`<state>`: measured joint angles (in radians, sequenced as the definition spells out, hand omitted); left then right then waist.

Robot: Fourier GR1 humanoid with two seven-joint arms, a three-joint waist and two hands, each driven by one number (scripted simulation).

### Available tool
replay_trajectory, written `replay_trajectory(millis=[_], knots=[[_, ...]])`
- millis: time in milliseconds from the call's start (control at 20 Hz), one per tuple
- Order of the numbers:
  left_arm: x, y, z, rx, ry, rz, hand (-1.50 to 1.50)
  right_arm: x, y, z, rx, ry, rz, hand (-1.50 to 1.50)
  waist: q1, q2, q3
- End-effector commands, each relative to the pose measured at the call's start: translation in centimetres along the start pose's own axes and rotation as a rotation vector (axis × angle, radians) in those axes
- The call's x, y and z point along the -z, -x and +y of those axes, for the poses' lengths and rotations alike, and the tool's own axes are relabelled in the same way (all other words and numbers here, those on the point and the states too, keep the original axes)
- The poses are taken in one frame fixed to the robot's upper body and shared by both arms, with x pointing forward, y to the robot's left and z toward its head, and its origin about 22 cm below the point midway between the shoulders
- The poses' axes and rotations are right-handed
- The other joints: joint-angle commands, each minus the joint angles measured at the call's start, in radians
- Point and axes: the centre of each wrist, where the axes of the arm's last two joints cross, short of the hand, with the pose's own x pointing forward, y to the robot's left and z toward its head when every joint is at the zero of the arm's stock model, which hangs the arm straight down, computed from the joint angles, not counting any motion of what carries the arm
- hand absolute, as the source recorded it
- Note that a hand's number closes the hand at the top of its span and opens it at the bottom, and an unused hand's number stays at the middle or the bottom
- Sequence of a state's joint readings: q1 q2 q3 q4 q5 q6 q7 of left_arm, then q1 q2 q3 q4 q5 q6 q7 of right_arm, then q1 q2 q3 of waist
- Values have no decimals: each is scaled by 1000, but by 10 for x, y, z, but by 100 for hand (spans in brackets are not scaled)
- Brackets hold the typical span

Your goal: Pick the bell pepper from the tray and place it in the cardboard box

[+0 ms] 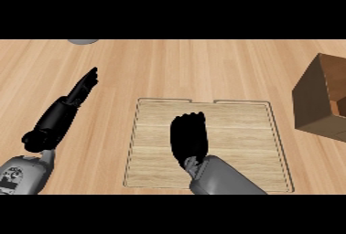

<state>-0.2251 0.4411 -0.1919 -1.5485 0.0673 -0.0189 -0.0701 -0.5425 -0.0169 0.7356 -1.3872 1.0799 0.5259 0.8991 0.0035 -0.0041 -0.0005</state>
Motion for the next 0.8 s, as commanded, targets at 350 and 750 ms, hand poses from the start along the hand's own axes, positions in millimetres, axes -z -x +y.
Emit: replay_trajectory(millis=[350,750], knots=[[-4,-3,8,11,8,2,0,8,-1,5,-109,202,-61,150,3,3,1],[-7,12,8,6,-30,30,0,-85,39,37,174,144,-939,150,-37,-3,5]])
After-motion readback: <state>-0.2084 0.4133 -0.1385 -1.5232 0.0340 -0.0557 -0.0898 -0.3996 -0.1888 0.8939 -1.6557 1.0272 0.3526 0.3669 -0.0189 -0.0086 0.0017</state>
